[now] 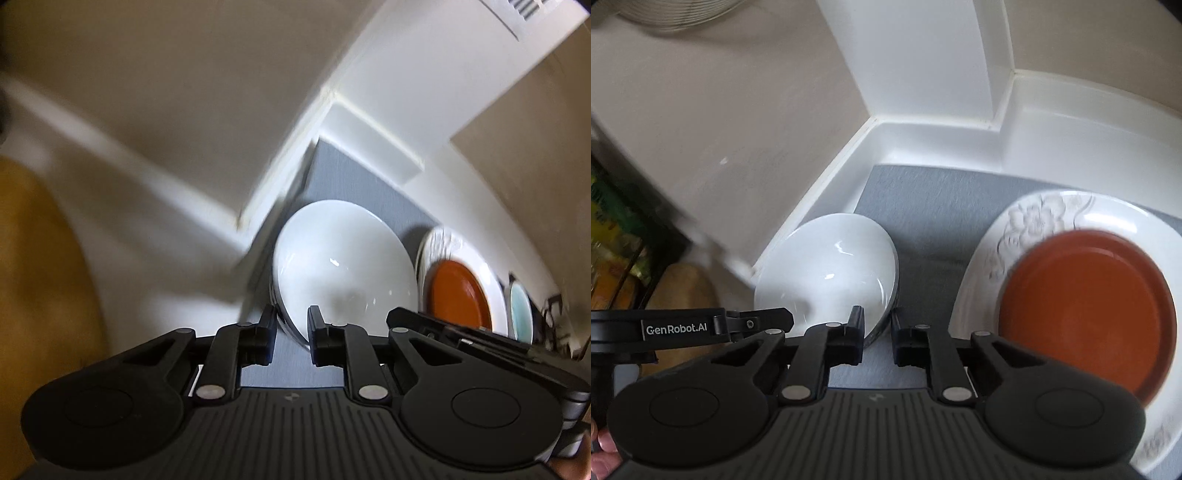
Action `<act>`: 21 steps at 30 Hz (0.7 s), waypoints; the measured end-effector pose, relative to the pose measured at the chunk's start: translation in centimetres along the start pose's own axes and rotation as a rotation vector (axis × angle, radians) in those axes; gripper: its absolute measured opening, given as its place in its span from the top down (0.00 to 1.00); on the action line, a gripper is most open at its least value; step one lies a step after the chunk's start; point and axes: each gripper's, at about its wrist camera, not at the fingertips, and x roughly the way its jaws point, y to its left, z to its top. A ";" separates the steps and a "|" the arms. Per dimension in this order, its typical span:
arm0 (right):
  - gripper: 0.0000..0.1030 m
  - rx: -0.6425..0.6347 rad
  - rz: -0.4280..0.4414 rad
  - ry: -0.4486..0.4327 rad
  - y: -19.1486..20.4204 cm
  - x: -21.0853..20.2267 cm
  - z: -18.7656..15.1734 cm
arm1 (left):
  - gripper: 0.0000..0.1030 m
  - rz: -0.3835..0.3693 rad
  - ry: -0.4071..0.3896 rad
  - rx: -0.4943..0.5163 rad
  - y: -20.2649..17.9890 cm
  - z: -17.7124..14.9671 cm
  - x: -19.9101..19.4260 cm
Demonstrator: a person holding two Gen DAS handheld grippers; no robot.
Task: Organize plates and bowls
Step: 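Grasp the rim of the large white bowl with both grippers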
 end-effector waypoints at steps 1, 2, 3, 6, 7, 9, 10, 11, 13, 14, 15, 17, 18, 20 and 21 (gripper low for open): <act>0.84 -0.008 -0.003 0.010 0.3 -0.3 -0.5 | 0.81 0.006 0.008 0.011 -0.1 -0.5 -0.1; 0.84 -0.012 -0.004 0.020 0.4 -0.5 -0.9 | 0.81 0.012 0.013 0.018 -0.3 -0.9 0.1; 0.84 -0.009 -0.001 0.029 0.5 -0.6 -1.4 | 0.81 0.012 0.017 0.019 -0.2 -1.2 0.2; 0.84 0.005 -0.002 0.021 0.5 -0.7 -2.1 | 0.82 -0.017 0.023 -0.009 0.4 -1.0 0.8; 0.84 0.010 -0.004 0.019 0.5 -0.7 -2.1 | 0.82 -0.018 0.023 -0.016 0.5 -0.8 1.2; 0.84 0.027 -0.011 0.017 0.5 -0.7 -1.9 | 0.82 -0.001 0.007 -0.019 0.9 -0.4 1.4; 0.84 0.030 -0.017 0.015 0.4 -0.6 -1.8 | 0.82 0.003 0.003 -0.015 0.9 0.1 1.9; 0.84 0.031 -0.023 0.012 0.4 -0.6 -1.7 | 0.82 0.002 0.009 -0.017 1.0 0.4 2.6; 0.82 0.040 -0.026 0.010 0.5 -0.3 -1.6 | 0.82 -0.016 0.024 -0.046 1.4 0.7 3.4; 0.82 0.049 -0.027 0.010 0.4 -0.1 -1.6 | 0.82 -0.018 0.030 -0.044 1.5 0.7 3.6; 0.82 0.063 -0.025 0.011 0.2 0.1 -1.6 | 0.82 -0.014 0.034 -0.033 1.4 0.7 3.9; 0.80 0.093 -0.020 0.010 0.1 0.5 -2.0 | 0.88 0.002 0.031 0.000 0.8 0.5 4.1; 0.79 0.092 -0.023 0.004 0.2 0.7 -2.2 | 0.88 0.007 0.033 0.015 0.5 0.4 4.0; 0.80 0.071 -0.035 -0.007 0.6 0.7 -2.4 | 0.88 0.041 0.032 0.043 -0.1 0.1 4.0; 0.82 0.064 -0.038 -0.009 0.8 0.7 -2.5 | 0.88 0.052 0.033 0.047 -0.2 0.0 3.8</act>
